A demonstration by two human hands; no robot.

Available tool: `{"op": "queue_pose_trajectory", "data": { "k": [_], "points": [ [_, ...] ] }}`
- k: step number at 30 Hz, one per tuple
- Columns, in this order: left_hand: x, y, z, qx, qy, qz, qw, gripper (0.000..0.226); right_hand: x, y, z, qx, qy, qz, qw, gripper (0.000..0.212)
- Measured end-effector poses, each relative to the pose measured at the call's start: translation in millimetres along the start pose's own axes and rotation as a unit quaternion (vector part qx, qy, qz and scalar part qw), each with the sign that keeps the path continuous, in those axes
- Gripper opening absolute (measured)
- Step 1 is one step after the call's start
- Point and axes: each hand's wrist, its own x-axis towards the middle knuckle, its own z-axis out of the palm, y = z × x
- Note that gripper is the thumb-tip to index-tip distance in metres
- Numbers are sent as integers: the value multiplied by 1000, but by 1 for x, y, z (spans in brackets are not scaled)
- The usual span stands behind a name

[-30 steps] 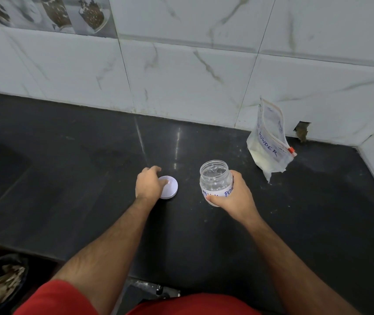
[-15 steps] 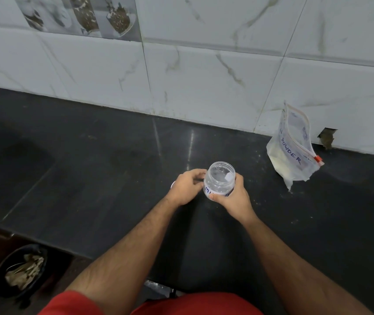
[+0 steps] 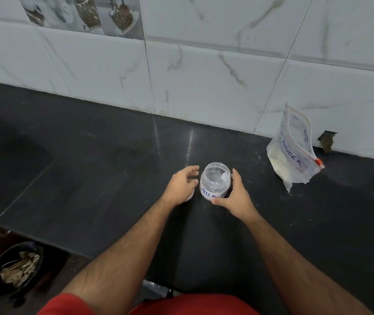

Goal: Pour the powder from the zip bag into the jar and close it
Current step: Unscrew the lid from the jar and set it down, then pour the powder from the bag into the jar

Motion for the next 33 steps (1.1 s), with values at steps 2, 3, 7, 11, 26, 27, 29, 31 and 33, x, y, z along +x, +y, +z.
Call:
{"op": "queue_pose_trajectory", "data": {
  "k": [2,3,7,11,26,27,29,31,33],
  "points": [
    [1,5,-2,-15,38,13,999,43,-1,0,-9,-21,9,3,1000,119],
    [1,9,-4,-20,59,24,998,40,-1,-1,-15,-26,23,-6,999,113],
    [2,41,-5,-44,140,72,987,26,-7,-16,-48,-17,114,-74,991,69],
    [8,83,7,-44,151,121,980,21,-16,-46,-93,-9,205,-132,970,28],
    [54,205,106,-42,70,81,993,12,33,-59,-254,-76,307,-49,947,20],
    [56,208,112,-60,67,59,994,10,39,-58,-257,-85,284,-27,955,25],
    [60,212,122,-76,66,24,995,10,46,-58,-258,-114,230,12,966,33],
    [62,216,131,-71,68,10,995,15,49,-59,-257,-155,178,43,971,39],
    [64,218,139,-58,67,8,996,18,50,-58,-256,-175,136,63,973,36]
  ]
}}
